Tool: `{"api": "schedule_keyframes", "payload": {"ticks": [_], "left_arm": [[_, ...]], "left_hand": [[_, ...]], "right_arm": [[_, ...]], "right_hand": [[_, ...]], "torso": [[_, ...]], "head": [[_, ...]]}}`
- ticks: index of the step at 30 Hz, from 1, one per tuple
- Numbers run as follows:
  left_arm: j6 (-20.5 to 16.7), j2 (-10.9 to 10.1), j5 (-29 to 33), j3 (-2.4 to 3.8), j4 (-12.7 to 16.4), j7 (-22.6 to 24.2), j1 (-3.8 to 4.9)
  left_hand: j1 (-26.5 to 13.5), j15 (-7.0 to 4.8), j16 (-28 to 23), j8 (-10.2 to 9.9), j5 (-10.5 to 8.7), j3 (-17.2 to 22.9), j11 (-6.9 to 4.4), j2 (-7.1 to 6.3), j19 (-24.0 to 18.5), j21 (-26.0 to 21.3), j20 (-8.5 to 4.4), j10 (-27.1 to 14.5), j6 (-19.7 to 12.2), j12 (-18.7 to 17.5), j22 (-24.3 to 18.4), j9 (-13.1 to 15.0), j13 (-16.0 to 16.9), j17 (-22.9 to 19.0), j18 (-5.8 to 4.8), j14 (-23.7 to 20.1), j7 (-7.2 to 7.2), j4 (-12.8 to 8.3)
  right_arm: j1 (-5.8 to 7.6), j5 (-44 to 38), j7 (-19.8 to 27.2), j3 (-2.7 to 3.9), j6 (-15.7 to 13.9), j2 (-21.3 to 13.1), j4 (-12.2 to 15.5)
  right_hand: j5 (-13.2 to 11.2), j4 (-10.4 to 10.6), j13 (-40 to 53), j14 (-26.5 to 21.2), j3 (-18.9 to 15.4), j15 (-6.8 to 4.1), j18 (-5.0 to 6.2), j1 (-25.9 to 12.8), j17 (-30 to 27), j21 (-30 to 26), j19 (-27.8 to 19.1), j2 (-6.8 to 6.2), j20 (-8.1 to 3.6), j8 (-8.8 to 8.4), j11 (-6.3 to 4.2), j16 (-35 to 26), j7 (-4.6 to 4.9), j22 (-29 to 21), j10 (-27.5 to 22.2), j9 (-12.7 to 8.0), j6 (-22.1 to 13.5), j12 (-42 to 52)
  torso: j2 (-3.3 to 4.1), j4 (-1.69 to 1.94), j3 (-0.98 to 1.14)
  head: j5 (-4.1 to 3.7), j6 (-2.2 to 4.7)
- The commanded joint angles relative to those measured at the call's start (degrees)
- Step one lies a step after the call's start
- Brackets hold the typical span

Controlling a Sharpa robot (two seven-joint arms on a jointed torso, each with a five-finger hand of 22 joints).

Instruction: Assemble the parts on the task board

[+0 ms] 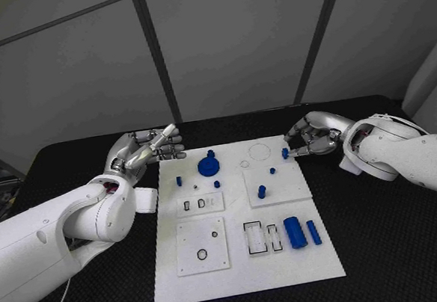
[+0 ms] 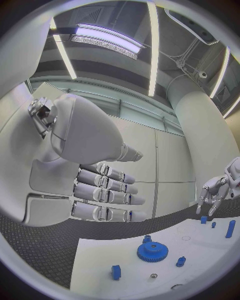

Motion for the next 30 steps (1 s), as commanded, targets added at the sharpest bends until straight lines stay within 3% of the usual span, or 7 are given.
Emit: {"api": "schedule_keyframes", "payload": {"ticks": [1,30], "left_arm": [[0.8,0.13,-0.07,0.06,0.02,0.59,0.1],[0.84,0.26,-0.07,0.06,-0.3,0.52,0.08]], "left_hand": [[0.17,0.28,-0.42,-0.39,-0.36,0.11,0.2,0.62,0.18,-0.37,0.27,-0.35,-0.05,-0.19,-0.1,-0.05,-0.07,0.13,2.88,-0.14,0.32,-0.26],[0.33,0.28,-0.53,-0.44,-0.33,0.27,0.2,0.82,0.19,-0.4,0.28,-0.38,-0.03,-0.19,-0.14,-0.04,-0.06,0.21,2.89,-0.11,0.34,-0.36]], "right_arm": [[-0.02,-0.37,-0.18,0.04,1.37,0.31,-0.31],[-1.18,-1.03,-0.42,0.03,1.39,2.42,-2.37]], "right_hand": [[0.25,-0.36,0.1,5.08,-0.06,-0.39,0.26,0.05,10.36,0.16,0.22,0.54,-0.21,0.3,0.02,0.37,0.06,0.11,0.37,0.08,0.45,0.26],[0.21,-0.88,0.83,5.18,0.97,-0.4,0.12,0.94,10.76,0.55,0.7,2.86,-0.25,0.97,0.01,0.56,0.13,0.91,1.17,0.14,3.14,0.97]], "torso": [[0.0,-0.01,0.04],[-0.01,0.03,0.05]], "head": [[0.06,-0.06],[0.38,-0.34]]}}
